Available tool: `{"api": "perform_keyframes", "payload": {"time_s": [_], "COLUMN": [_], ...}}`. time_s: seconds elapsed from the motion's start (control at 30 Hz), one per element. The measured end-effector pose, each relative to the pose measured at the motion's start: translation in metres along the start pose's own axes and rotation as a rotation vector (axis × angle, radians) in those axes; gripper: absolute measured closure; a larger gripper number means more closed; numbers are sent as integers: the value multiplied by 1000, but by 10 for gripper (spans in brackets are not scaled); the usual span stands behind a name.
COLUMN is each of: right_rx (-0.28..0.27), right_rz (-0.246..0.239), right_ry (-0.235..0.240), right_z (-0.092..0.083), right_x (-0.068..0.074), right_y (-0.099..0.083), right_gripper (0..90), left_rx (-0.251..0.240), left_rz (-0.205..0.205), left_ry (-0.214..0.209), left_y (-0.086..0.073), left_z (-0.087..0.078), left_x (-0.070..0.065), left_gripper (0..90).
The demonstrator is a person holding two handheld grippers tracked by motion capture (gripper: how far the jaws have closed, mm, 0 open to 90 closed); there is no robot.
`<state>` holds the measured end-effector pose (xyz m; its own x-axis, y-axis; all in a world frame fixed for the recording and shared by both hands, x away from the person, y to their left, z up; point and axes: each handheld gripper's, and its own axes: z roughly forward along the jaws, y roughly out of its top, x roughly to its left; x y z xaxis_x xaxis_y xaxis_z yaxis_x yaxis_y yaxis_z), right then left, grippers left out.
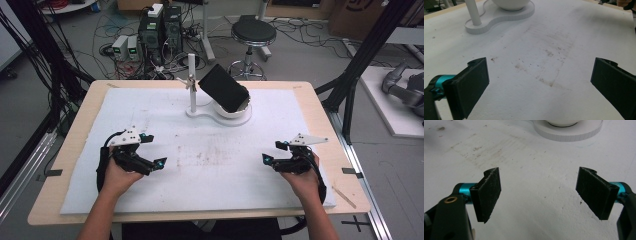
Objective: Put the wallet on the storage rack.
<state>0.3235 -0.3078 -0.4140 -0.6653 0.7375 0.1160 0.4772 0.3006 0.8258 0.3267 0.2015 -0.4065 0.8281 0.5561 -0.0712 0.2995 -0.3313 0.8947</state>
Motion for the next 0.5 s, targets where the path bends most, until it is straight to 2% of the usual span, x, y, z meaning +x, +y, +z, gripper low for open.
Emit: {"api": "perform_keyframes", "payload": {"time_s": [0.5], "right_rx": [8], "right_rz": [1], "right_ry": [-3], "right_z": [1], "right_x": [0], "right_y": [-1], "right_gripper": [209], "left_rx": [8], "left_rz": [-12], "left_ry": [16], "left_y": [0], "left_z": [1], "left_x": [3], "left_gripper": [17]}}
